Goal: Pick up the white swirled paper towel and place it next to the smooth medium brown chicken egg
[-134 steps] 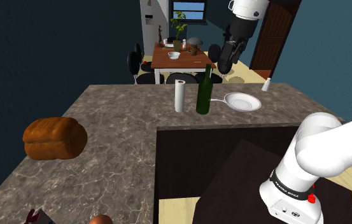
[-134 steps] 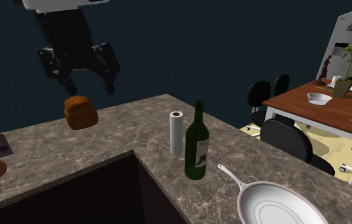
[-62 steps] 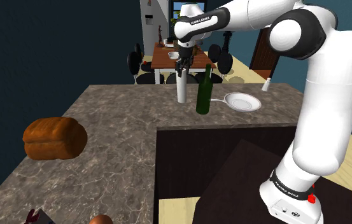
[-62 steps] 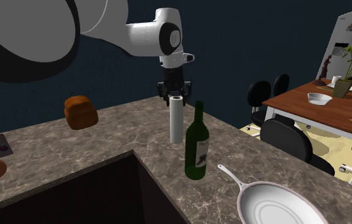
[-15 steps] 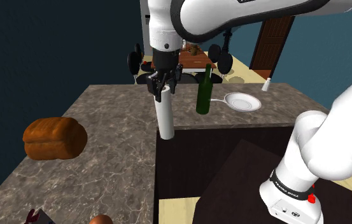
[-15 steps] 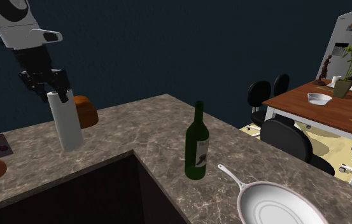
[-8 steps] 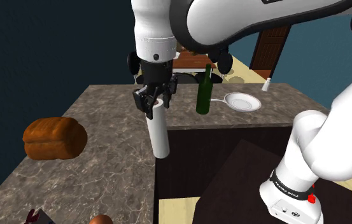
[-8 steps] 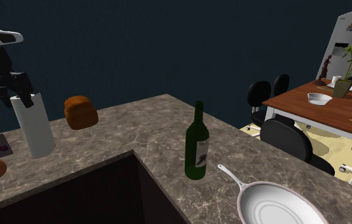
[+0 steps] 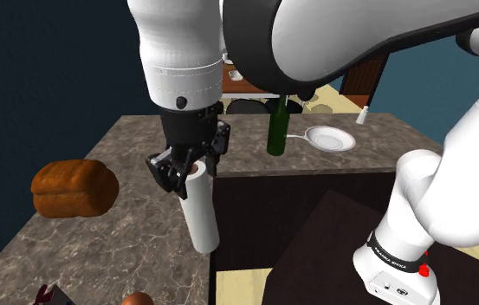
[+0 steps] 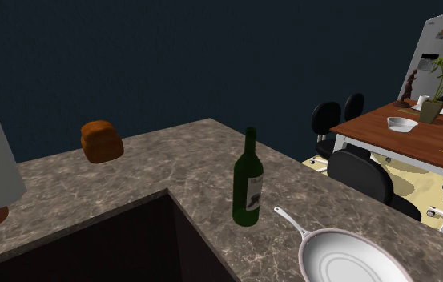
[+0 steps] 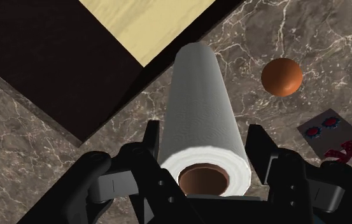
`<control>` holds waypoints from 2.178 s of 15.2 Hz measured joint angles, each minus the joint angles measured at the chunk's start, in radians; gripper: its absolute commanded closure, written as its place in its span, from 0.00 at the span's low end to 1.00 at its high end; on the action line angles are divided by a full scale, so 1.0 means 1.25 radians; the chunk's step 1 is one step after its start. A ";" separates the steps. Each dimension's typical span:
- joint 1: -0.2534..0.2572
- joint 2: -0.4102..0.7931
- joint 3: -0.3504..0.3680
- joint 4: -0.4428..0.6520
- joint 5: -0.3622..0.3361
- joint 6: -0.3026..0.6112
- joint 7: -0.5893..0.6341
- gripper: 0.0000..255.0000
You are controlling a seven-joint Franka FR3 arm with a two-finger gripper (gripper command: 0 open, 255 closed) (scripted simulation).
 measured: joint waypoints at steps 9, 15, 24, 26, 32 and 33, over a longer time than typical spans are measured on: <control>0.084 0.152 0.113 0.153 -0.069 -0.044 0.207 1.00; 0.147 0.263 0.150 0.259 -0.132 -0.074 0.307 1.00; 0.142 0.262 0.147 0.161 -0.135 0.022 0.323 1.00; 0.141 0.266 0.146 0.144 -0.139 0.042 0.326 1.00; 0.142 0.278 0.144 0.095 -0.150 0.100 0.340 1.00; 0.141 0.278 0.143 0.083 -0.150 0.111 0.342 1.00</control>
